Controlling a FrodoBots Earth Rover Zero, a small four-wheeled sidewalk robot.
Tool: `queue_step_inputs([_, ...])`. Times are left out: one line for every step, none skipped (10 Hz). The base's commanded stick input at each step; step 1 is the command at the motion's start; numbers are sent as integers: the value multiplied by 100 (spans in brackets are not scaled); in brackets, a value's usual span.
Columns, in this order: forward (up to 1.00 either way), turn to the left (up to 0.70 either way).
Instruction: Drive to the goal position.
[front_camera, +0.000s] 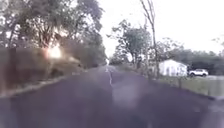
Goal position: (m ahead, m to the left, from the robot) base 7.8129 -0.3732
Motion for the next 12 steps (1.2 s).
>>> queue_step_inputs([100, 0])
queue_step_inputs([100, 0])
queue_step_inputs([100, 0])
queue_step_inputs([100, 0])
queue_step_inputs([100, 0])
queue_step_inputs([100, 0])
queue_step_inputs([100, 0])
queue_step_inputs([100, 0])
queue_step_inputs([100, 0])
queue_step_inputs([100, 0])
queue_step_inputs([100, 0])
queue_step_inputs([100, 0])
